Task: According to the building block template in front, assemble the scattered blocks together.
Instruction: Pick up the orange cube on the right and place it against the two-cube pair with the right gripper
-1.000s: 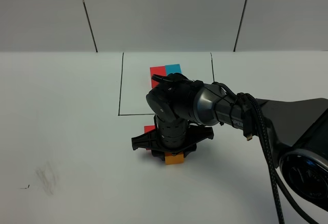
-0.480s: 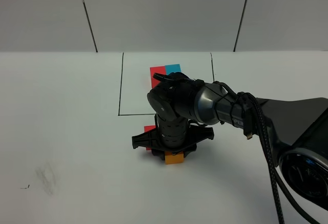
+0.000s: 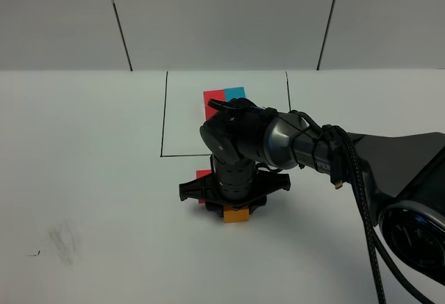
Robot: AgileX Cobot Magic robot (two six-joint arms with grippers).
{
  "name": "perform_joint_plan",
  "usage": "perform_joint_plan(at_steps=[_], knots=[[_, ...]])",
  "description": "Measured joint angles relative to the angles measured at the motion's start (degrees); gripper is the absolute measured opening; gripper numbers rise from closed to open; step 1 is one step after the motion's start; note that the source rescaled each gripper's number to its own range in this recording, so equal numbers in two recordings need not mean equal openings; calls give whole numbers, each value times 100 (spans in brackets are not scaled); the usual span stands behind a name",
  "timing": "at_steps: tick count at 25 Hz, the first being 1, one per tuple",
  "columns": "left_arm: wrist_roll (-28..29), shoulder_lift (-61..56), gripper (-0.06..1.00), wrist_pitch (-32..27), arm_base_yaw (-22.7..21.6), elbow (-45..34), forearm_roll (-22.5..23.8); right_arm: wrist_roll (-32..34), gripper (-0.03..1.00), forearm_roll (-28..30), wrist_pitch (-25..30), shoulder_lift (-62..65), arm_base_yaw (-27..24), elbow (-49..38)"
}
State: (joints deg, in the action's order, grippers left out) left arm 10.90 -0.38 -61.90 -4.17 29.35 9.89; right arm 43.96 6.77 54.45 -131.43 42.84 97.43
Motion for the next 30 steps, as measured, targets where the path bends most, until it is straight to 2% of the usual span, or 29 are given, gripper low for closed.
perform_joint_plan(at_steps=[30], knots=[[0,0,73,0,0,0,4,49,33,5,25,-54,-110,116]])
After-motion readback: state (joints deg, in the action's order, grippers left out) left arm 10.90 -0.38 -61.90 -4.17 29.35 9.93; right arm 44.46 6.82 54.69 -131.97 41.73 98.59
